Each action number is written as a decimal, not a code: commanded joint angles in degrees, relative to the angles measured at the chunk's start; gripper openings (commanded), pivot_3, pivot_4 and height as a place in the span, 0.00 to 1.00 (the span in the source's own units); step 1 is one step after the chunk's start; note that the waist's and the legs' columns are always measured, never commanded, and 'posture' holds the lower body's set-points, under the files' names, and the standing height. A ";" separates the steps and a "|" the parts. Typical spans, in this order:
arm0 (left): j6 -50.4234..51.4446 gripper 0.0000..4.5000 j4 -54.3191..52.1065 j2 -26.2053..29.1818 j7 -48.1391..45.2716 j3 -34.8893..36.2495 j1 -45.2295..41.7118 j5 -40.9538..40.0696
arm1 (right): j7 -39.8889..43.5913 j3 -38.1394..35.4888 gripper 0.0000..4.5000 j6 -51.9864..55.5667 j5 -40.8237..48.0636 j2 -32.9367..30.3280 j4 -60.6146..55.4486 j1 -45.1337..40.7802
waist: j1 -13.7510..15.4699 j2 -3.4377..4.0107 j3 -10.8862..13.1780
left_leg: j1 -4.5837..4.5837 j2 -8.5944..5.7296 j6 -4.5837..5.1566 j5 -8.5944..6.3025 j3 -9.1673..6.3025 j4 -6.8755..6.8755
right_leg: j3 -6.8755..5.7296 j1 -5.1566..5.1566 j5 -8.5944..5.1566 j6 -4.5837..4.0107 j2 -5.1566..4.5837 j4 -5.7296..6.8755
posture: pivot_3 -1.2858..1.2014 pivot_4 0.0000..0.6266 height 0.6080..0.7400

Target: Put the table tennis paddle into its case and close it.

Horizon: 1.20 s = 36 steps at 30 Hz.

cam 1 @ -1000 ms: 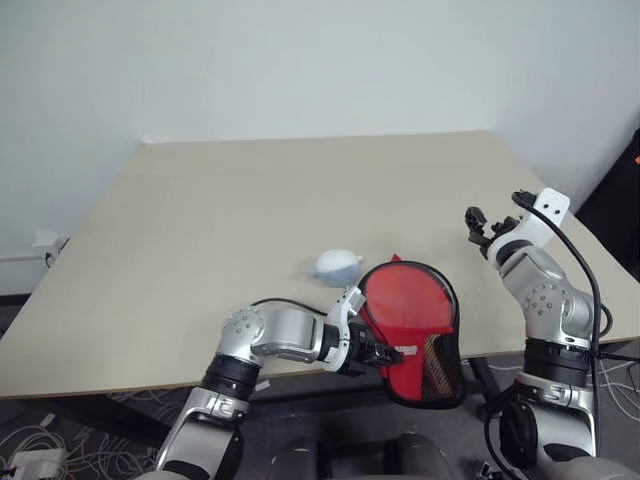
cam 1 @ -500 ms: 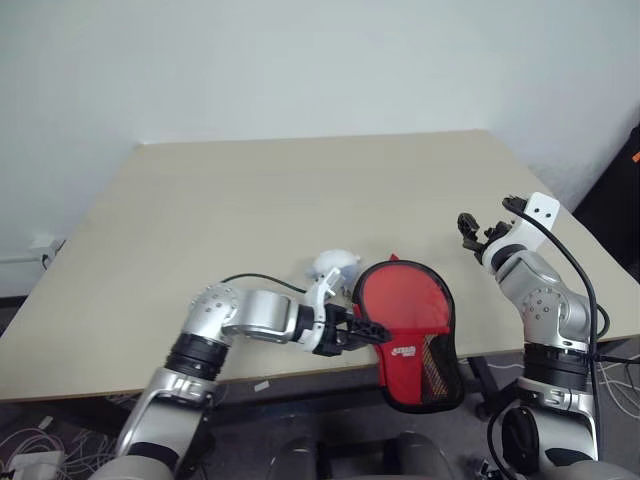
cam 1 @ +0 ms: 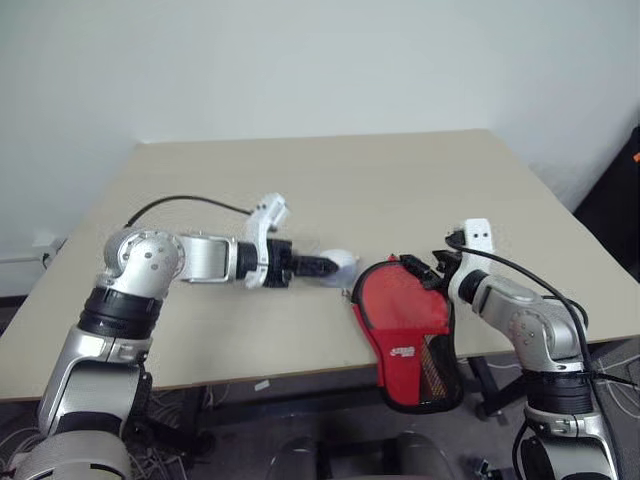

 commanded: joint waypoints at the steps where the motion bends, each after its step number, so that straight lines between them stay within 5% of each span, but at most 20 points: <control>1: -4.79 0.86 2.74 -1.51 -5.65 -2.22 -2.61 10.07 | 0.95 1.05 0.73 -0.73 -1.53 -0.35 -0.19 -0.64 | 0.01 0.00 0.00 | 0.00 0.00 -0.01 0.01 -0.01 -0.02 | 0.00 0.00 -0.01 -0.01 0.01 0.00 | 0.52 0.00 0.88; 9: -12.86 0.86 14.60 -8.08 -15.36 -6.33 -6.00 27.57 | 2.90 3.00 0.09 1.01 -2.64 0.34 1.47 -0.77 | 0.09 -0.05 0.02 | -0.04 0.00 0.01 0.03 -0.01 0.06 | -0.06 0.04 -0.01 -0.02 0.00 0.00 | 0.52 0.00 0.88; 19: -19.36 0.86 28.45 -17.92 -23.84 -5.01 -8.85 38.39 | 2.17 5.40 0.09 0.82 -5.95 0.81 1.81 0.86 | 0.11 -0.08 0.02 | -0.06 0.00 0.08 0.04 -0.13 0.14 | -0.11 0.07 -0.02 -0.01 0.01 0.01 | 0.52 0.00 0.88; 21: -18.91 0.93 30.66 -19.49 -25.36 -3.43 -8.90 38.49 | 1.91 5.92 0.08 0.23 -7.06 1.00 2.03 1.12 | 0.10 -0.08 0.02 | -0.06 0.00 0.11 0.04 -0.18 0.17 | -0.10 0.08 -0.02 -0.01 0.00 0.02 | 0.52 0.00 0.88; 23: -20.51 0.99 32.58 -20.72 -25.37 -3.51 -8.50 40.61 | 1.50 5.50 0.08 0.28 -7.43 1.53 2.17 1.17 | 0.11 -0.09 0.02 | -0.05 0.00 0.20 0.09 -0.27 0.19 | -0.10 0.09 -0.02 -0.01 0.00 0.03 | 0.52 0.00 0.88; 36: -24.81 0.99 44.63 -25.91 -20.38 2.61 -10.76 48.36 | 1.31 5.62 0.08 -0.18 -10.38 1.35 2.96 1.18 | 0.35 -0.23 -0.07 | -0.02 -0.02 0.58 0.06 -0.62 0.49 | -0.20 0.31 -0.01 -0.02 -0.09 0.07 | 0.52 0.00 0.88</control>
